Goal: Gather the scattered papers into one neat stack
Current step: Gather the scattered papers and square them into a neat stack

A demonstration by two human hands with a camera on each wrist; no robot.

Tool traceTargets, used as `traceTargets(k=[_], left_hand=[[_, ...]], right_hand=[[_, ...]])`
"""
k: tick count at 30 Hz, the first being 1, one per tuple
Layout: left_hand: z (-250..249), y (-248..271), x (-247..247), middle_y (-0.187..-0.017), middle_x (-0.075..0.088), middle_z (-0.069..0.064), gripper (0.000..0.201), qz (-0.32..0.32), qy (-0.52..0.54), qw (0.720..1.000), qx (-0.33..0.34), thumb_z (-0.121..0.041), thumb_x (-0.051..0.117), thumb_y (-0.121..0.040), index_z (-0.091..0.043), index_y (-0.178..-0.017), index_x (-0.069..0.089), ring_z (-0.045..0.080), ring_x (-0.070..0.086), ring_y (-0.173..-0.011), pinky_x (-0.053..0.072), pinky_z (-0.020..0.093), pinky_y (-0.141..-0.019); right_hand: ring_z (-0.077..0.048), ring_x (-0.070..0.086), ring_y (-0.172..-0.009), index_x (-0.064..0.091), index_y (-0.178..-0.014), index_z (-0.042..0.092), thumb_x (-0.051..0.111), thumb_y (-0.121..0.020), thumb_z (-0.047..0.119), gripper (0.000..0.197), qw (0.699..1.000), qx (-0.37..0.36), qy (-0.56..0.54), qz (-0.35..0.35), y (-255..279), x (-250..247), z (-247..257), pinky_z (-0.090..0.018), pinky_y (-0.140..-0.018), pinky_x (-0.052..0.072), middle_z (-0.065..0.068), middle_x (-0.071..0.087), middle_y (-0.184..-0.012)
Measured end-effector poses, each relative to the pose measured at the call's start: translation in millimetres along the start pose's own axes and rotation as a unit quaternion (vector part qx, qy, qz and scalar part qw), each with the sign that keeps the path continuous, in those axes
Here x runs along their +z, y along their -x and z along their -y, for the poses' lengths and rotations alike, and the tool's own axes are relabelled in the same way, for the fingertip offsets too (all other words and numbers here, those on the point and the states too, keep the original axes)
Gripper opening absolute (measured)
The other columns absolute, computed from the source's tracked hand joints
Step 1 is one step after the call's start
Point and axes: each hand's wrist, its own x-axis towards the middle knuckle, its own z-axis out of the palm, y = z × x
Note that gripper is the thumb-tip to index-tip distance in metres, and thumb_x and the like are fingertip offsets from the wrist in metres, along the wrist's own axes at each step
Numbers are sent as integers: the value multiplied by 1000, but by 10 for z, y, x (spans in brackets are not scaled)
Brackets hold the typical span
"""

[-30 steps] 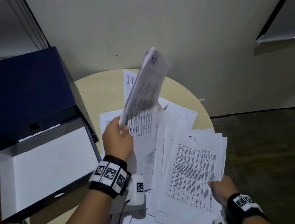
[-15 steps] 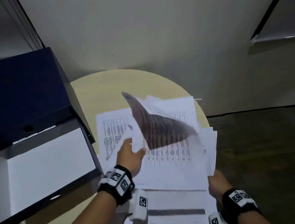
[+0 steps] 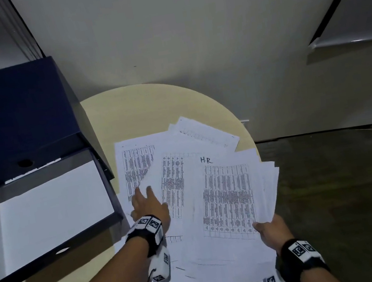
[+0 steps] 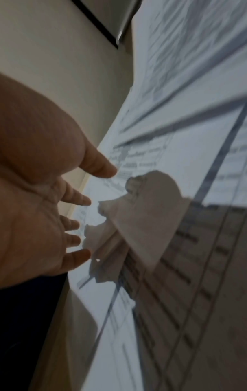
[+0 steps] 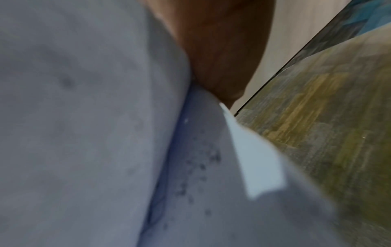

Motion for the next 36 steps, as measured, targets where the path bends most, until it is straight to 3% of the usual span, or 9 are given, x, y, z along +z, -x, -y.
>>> traceTargets(k=[3,6,10,14,19,24,27,33,36], left_hand=[[98,-104,-39,-158,18,11,87,41,-40,998,-20,-45,56,-88,-13,-153,7,35,24,-142,28,53,-112],[117,-102,-34,-149,36,13,85,56,-42,997,-32,-51,56,-87,-12,-151,16,35,40,-133,38,50,-107],[69,-68,-54,-132,50,14,49,46,-1,999,7,-30,55,-92,-10,-135,41,32,56,-114,50,41,-94],[-50,-40,-151,-104,60,15,14,4,18,999,50,-15,51,-92,-9,-104,48,28,57,-82,51,37,-72],[-105,-1,-208,-102,65,16,25,25,-26,997,70,-15,42,-98,-6,-118,53,32,63,-94,46,32,-73],[-147,59,-243,-83,56,9,31,12,3,998,67,-8,44,-93,-9,-124,41,26,53,-69,40,33,-60],[-260,152,-429,-82,55,8,33,-29,42,995,82,0,46,-88,-12,-119,42,26,54,-67,41,32,-58],[-524,436,-1163,-83,62,9,24,-222,209,947,99,-1,43,-94,-20,-107,50,23,51,-61,30,27,-47],[-577,515,-1481,-90,59,1,16,-257,309,911,95,-12,53,-95,-17,-110,55,20,53,-74,37,26,-61]], right_hand=[[-32,65,-84,63,-92,5,70,-88,3,9,1000,13,23,-15,-34,-46,-66,-37,-81,52,-17,68,-91],[-27,61,-80,63,-90,5,70,-88,2,8,1000,15,10,-11,-64,-39,-93,-38,-82,52,-15,66,-89],[-28,63,-98,61,-112,-2,66,-88,-8,25,999,23,-31,-6,-141,23,-126,-33,-91,44,-12,68,-105],[-34,66,-103,62,-117,0,68,-85,-8,34,998,38,-56,-4,-240,112,-174,-46,-102,48,-16,70,-113],[-32,64,-96,61,-110,-1,66,-86,-8,26,999,32,-34,-12,-202,117,-113,-38,-95,48,-15,69,-103],[-34,66,-101,61,-113,2,69,-84,2,30,999,39,-33,-4,-239,132,-136,-45,-101,49,-15,69,-108],[-34,66,-104,60,-120,1,72,-78,12,45,999,39,-25,-1,-266,132,-167,-49,-103,49,-15,69,-113],[-34,65,-107,60,-121,-3,68,-88,3,34,999,39,3,-8,-254,127,-165,-44,-102,49,-16,69,-116],[-30,63,-100,60,-115,-4,63,-90,-3,25,999,32,-1,-16,-178,124,-82,-33,-93,45,-14,67,-107]])
